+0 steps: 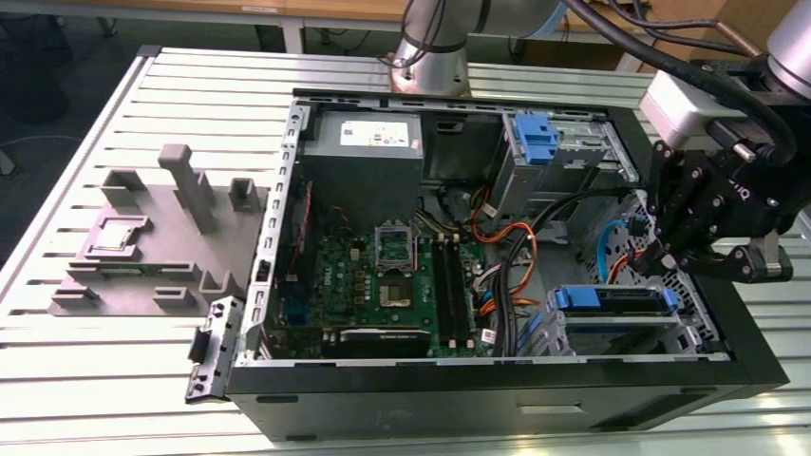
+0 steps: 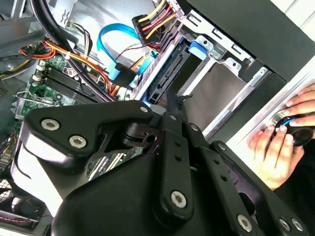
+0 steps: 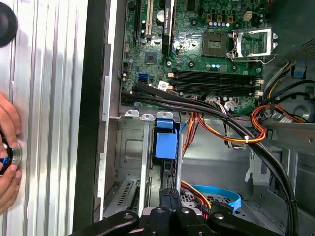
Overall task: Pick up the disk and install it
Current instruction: 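Insert the first disk wire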
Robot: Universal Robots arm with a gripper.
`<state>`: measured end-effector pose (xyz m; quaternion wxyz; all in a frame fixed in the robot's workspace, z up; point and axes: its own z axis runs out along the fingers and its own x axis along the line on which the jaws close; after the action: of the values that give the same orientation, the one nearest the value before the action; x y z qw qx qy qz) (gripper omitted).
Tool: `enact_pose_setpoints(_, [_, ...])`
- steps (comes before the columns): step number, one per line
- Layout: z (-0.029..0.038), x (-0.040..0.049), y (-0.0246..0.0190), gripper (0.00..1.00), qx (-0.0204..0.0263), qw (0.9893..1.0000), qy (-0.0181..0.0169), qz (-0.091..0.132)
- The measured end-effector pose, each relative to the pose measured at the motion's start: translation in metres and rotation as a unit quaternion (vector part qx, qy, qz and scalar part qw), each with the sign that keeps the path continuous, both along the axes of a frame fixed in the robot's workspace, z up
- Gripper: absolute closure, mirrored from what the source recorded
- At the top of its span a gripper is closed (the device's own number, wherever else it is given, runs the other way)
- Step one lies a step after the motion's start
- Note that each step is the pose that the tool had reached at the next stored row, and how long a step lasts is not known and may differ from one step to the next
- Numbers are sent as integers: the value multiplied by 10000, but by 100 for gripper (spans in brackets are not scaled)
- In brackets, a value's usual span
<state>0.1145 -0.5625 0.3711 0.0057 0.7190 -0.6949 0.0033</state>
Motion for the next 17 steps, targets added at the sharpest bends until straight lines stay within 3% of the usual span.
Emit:
enact_pose_setpoints(5, [0, 0, 0, 90, -1, 10000, -8, 18])
enact_pose_setpoints(10, [0, 1, 1, 90, 0, 9996, -19, 267])
enact_pose_setpoints(17, [0, 33, 40, 90, -2, 9996, -19, 280])
